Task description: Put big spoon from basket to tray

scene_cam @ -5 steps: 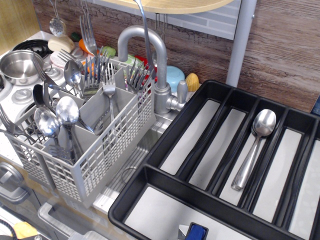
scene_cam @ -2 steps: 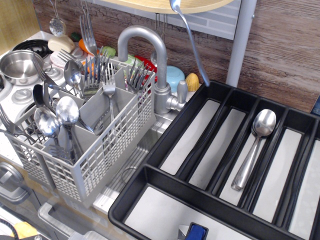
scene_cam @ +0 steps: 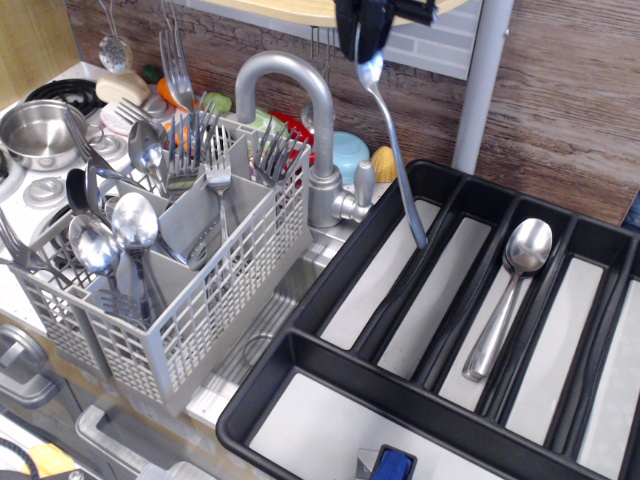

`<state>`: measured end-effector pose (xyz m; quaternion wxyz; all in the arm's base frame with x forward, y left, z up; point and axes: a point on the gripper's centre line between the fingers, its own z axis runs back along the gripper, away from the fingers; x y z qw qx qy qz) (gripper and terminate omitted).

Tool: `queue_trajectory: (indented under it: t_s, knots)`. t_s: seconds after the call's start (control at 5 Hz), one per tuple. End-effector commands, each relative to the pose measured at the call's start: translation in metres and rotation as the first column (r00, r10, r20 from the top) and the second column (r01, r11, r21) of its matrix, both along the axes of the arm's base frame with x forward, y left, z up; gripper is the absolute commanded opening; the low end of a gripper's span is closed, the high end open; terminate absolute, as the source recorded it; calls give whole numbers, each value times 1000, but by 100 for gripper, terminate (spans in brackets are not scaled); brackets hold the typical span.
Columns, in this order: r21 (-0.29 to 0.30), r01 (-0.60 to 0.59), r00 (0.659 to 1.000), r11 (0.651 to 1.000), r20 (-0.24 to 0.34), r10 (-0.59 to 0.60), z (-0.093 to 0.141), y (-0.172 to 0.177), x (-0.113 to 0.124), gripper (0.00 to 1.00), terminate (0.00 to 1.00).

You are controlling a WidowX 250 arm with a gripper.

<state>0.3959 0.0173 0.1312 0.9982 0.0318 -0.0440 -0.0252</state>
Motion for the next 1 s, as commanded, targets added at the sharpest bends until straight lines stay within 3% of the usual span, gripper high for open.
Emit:
queue_trajectory:
  t_s: [0.0,0.2,0.4,0.6,0.8]
  knots:
    - [50,122,991,991,-57,-119,1,-18,3,0,0]
    - [92,168,981,982,-112,-157,-23,-27,-5,0,0]
    - [67,163,982,984,-102,-156,-42,-39,-8,0,0]
    - [-6,146,984,989,-101,-146,-38,-49,-6,0,0]
    - [-45,112,987,993,-112,-117,-32,-64,-2,0,100]
